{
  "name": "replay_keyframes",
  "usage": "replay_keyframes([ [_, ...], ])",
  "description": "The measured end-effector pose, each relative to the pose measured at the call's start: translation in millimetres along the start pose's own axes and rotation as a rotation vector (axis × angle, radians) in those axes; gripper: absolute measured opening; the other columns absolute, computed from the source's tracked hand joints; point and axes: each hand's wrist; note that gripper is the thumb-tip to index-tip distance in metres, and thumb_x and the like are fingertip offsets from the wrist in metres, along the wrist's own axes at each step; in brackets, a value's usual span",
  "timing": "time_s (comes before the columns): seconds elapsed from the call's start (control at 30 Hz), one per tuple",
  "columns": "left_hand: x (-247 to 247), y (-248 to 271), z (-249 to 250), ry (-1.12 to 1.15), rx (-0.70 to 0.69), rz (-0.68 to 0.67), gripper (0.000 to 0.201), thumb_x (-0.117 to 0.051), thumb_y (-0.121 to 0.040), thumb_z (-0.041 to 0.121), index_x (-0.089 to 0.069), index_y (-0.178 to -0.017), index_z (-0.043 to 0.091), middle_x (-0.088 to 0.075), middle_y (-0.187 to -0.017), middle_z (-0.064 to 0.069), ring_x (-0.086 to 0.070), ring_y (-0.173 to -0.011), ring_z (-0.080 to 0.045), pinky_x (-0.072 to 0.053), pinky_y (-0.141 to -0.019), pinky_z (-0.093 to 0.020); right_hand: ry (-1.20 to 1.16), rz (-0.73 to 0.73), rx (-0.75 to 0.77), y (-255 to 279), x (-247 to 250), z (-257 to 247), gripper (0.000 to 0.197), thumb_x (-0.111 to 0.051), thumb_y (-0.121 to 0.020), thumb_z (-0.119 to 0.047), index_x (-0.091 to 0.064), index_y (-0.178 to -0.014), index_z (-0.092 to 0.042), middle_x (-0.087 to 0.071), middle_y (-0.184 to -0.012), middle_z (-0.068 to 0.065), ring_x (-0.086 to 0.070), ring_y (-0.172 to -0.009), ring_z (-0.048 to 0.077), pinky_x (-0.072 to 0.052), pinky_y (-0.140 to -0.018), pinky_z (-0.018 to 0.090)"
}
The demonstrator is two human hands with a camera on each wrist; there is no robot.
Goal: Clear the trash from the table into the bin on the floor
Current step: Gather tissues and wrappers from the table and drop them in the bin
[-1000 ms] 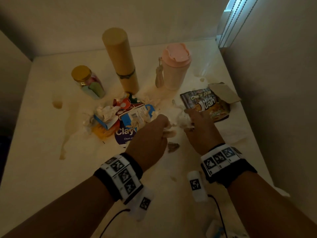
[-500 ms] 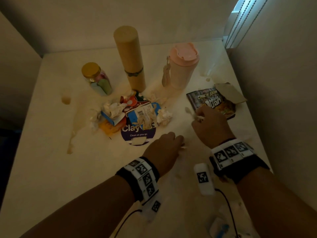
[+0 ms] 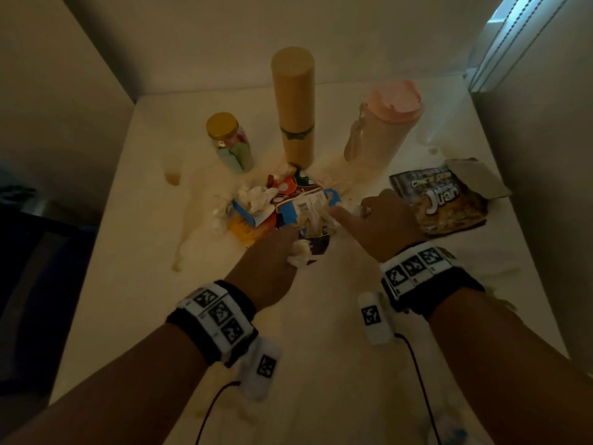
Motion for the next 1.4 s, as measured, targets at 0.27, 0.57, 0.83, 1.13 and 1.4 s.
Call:
replay_keyframes([
  [0.27, -0.4, -35.7, 11.3, -0.133, -0.009, 0.082, 0.045, -0.056, -0.088, 0.016, -0.043, -0.131, 0.016, -0.059, -0.115, 0.0, -0.059, -0.095, -0.017, -0.05, -0.08, -0.028, 0.084, -0.169, 0.046, -2.5, -23.5, 2.2, 0.016, -0.064, -0.079, -0.028, -0.058, -0.083, -0.013, -0.047, -0.096, 0.008, -0.057, -0.086, 0.031, -0.043, -0.07, 0.032],
  [0.57, -24.5, -60.0, 21.4, -0.402, 0.017, 0.012, 0.042, -0.057, -0.089, 0.023, -0.045, -0.127, 0.012, -0.05, -0.121, -0.011, -0.053, -0.107, -0.032, -0.048, -0.078, -0.041, -0.205, -0.06, 0.035, 27.7, 8.3, 15.9, 0.035, -0.068, -0.072, -0.015, -0.042, -0.096, -0.019, -0.05, -0.07, -0.002, -0.05, -0.061, 0.014, -0.036, -0.049, 0.026],
  [0.83, 0.9, -32.8, -1.7, 0.191, -0.083, 0.154, 0.008, -0.046, -0.092, 0.016, -0.05, -0.091, 0.009, -0.042, -0.079, 0.007, -0.043, -0.067, -0.004, -0.04, -0.063, -0.025, -0.202, -0.143, 0.005, 15.6, 8.6, -3.1, 0.039, -0.067, -0.075, -0.02, -0.047, -0.108, -0.028, -0.054, -0.082, -0.004, -0.053, -0.07, 0.013, -0.039, -0.064, 0.027],
  [1.13, 72.9, -30.1, -89.2, -0.088, 0.37, 0.25, 0.053, -0.055, -0.091, 0.026, -0.035, -0.139, 0.012, -0.057, -0.121, -0.016, -0.057, -0.108, -0.039, -0.047, -0.082, -0.041, -0.174, -0.198, 0.098, 8.5, 3.4, -54.7, 0.041, -0.068, -0.076, -0.02, -0.05, -0.112, -0.031, -0.052, -0.098, -0.006, -0.053, -0.088, 0.017, -0.051, -0.075, 0.031],
  [1.4, 52.2, -19.6, -107.6, -0.256, 0.282, 0.14, 0.027, -0.05, -0.095, 0.03, -0.054, -0.103, 0.005, -0.052, -0.101, -0.014, -0.05, -0.091, -0.032, -0.028, -0.072, -0.032, -0.083, -0.253, 0.329, -18.5, -36.5, -112.9, 0.05, -0.06, -0.085, -0.028, -0.046, -0.133, -0.027, -0.059, -0.122, -0.003, -0.057, -0.11, 0.019, -0.049, -0.091, 0.034],
])
Point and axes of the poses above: each hand's wrist, its own y-axis away from the middle knuckle, its own x-axis out of the back of the hand, z = x × y
